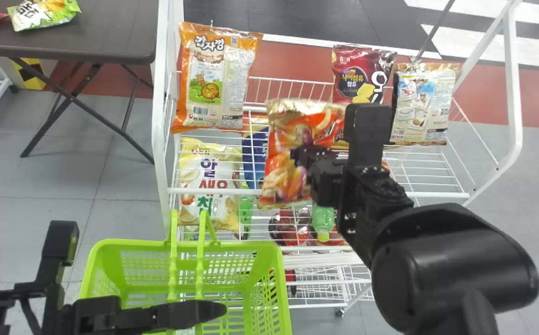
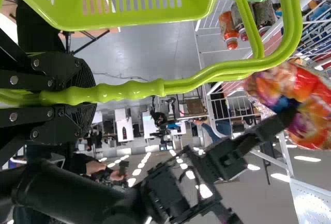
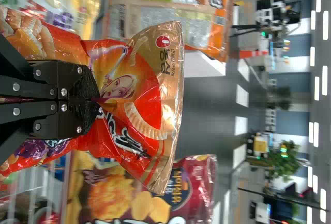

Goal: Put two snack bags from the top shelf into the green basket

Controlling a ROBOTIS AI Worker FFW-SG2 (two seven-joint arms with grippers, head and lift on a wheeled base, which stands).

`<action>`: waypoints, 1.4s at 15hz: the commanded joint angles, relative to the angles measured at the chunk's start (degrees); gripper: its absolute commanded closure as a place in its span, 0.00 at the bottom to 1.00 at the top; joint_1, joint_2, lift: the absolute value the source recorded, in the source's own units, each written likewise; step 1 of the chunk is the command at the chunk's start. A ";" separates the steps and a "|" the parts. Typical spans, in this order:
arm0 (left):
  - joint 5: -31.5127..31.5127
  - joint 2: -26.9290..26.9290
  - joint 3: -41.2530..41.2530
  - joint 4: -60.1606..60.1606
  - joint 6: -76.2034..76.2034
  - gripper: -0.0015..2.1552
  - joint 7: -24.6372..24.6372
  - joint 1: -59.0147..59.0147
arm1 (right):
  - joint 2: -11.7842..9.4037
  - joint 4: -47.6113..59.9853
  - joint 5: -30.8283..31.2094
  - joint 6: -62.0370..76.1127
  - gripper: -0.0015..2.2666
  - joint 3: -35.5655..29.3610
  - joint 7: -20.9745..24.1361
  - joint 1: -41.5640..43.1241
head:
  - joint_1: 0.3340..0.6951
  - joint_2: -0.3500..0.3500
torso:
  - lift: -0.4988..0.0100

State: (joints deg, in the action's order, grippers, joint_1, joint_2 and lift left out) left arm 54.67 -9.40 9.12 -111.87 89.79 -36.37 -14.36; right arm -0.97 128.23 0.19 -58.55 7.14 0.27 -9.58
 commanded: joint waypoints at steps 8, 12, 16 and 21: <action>0.00 0.43 -0.15 2.00 0.24 1.00 -0.54 0.48 | -1.84 11.60 -3.00 -26.49 0.99 7.27 -5.36 -6.33 | 1.00 0.28 | 0.98; 0.00 0.52 -0.24 2.09 0.24 1.00 -0.54 0.65 | -1.84 6.42 -6.60 -22.97 0.99 12.72 -5.98 -7.83 | 1.00 0.42 | 0.98; 0.00 0.52 -0.33 2.09 0.24 1.00 -0.63 0.65 | -1.93 1.76 -5.29 -22.62 0.11 14.66 -8.00 -7.74 | 1.00 0.58 | 0.98; 0.00 0.52 -0.50 2.09 0.24 1.00 -0.63 0.74 | -2.28 3.17 -6.52 -19.28 0.03 8.50 -9.93 -8.70 | 1.00 0.53 | 0.98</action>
State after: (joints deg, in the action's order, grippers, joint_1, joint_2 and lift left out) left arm 54.68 -8.86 8.67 -109.78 89.78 -37.00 -13.62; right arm -3.23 131.26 -4.63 -79.58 18.09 -8.98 -18.11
